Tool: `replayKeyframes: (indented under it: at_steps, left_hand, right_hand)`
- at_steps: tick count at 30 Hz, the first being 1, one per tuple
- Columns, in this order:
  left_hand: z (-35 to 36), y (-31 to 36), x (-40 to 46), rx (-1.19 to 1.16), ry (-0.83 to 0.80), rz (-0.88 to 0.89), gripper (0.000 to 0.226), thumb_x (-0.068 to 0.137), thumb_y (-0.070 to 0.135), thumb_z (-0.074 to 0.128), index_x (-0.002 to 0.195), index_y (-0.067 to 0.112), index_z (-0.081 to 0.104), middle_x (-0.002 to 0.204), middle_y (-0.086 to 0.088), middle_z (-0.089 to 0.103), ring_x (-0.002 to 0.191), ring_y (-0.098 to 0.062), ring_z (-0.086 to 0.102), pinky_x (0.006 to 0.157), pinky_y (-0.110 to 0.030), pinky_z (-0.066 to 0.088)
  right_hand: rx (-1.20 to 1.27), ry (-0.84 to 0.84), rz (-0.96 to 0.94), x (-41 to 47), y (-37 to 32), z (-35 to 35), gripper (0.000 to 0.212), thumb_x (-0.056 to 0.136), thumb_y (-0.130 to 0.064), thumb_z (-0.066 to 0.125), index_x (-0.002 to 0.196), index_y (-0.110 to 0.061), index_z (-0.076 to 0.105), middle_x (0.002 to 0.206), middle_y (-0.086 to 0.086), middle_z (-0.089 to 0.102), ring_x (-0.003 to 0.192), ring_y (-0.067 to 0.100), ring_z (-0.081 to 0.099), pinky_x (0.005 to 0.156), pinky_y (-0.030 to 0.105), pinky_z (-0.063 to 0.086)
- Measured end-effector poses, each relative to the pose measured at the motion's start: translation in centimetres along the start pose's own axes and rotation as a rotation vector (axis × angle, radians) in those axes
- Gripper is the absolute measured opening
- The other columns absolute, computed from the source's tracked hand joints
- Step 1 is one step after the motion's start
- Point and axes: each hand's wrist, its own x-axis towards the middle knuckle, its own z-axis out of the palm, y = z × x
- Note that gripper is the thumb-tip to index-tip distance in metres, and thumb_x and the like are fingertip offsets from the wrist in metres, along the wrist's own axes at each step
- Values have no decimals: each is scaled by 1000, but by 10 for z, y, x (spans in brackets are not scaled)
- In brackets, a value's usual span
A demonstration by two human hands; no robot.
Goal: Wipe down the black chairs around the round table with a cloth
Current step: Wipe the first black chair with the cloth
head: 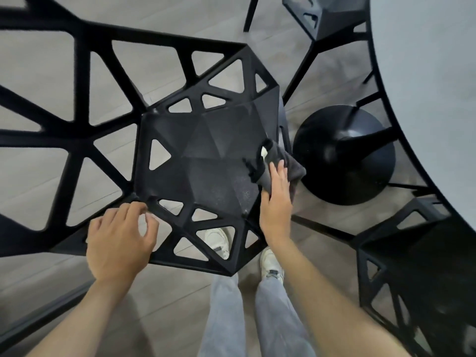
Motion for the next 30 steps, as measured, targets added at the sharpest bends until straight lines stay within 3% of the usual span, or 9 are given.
replayKeyframes:
  at_steps: [4,8,14,21,24,27,30]
  left_hand:
    - [-3,0,1,39,-90,10,34,96,31,42,106,12,68,92,-4,72,88,-33,65,83,-48,41]
    - [-1,6,17,56,-183,165,37,93,27,46,122,14,65,115,-4,68,110,-30,64,92,-49,45]
    - [13,56,103,-126,-352,168,44,97,25,60,140,21,55,141,-2,56,130,-28,53,101,-50,46]
    - [27,95,184,-136,-419,298,53,98,23,57,150,21,48,149,-5,50,134,-32,50,104,-49,43]
    - [29,102,204,-128,-420,344,56,99,24,54,154,22,44,155,-3,46,138,-29,47,108,-47,41]
    - [30,102,215,-112,-421,371,58,99,24,52,156,24,41,157,-1,43,141,-26,45,112,-46,38]
    - [33,101,219,-112,-451,396,57,100,23,51,156,24,41,158,0,42,143,-23,43,114,-45,37]
  right_hand:
    - [-11,-43,37,-33,8,3,73,97,4,52,161,-27,31,170,-13,12,156,-1,2,130,44,9]
    - [35,36,119,32,-14,3,68,99,-5,52,161,-27,31,170,-11,18,157,5,7,128,49,14]
    - [-329,19,-52,154,-56,25,67,102,-23,53,163,-19,24,172,1,7,159,28,-1,128,53,6]
    - [-171,0,-39,93,-32,9,68,101,-9,53,162,-22,26,171,-7,14,158,7,0,130,45,9]
    - [-128,-20,78,69,-31,0,68,102,-9,52,162,-26,25,171,-12,13,156,-1,1,130,43,12]
    - [-144,-14,92,101,-46,2,64,103,-14,50,162,-25,26,171,-10,13,157,4,3,128,45,17]
    - [-227,-14,72,185,-73,12,63,104,-15,47,162,-22,26,172,-5,11,158,16,5,129,48,13]
